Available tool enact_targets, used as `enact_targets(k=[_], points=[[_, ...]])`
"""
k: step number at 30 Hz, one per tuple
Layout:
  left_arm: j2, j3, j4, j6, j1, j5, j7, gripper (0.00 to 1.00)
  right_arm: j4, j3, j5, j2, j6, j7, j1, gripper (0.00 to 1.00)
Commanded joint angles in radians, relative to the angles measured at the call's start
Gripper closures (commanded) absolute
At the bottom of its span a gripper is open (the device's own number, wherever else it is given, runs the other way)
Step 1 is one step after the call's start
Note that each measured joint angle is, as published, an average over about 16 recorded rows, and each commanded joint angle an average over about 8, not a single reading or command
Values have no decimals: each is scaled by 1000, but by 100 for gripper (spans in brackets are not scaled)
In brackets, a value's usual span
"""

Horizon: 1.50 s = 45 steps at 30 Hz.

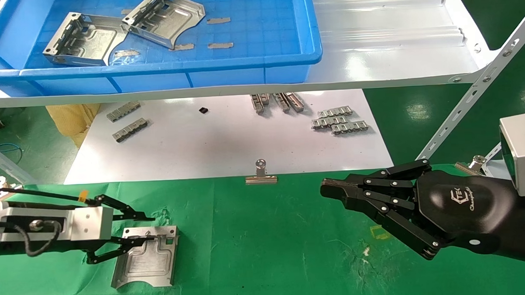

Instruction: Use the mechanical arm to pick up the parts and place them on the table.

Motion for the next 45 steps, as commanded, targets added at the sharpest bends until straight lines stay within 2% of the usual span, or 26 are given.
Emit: enact_targets(k=[1,8,9,16,17,45], points=[[-5,-7,-4,5,-3,-14,-4,0,0,0,0,0,0,0,0,100],[-33,-37,-35,88,-9,-122,-108,0,0,0,0,0,0,0,0,100],[-35,-42,-39,95,-6,-129,-119,0,0,0,0,0,0,0,0,94],[-34,-109,-74,105,43,-150,-167,0,0,0,0,0,0,0,0,7],[-34,-121,-80,107,52,-155,-174,0,0,0,0,0,0,0,0,0],[-34,-449,-261,173,293,-280,-376,0,0,0,0,0,0,0,0,0]])
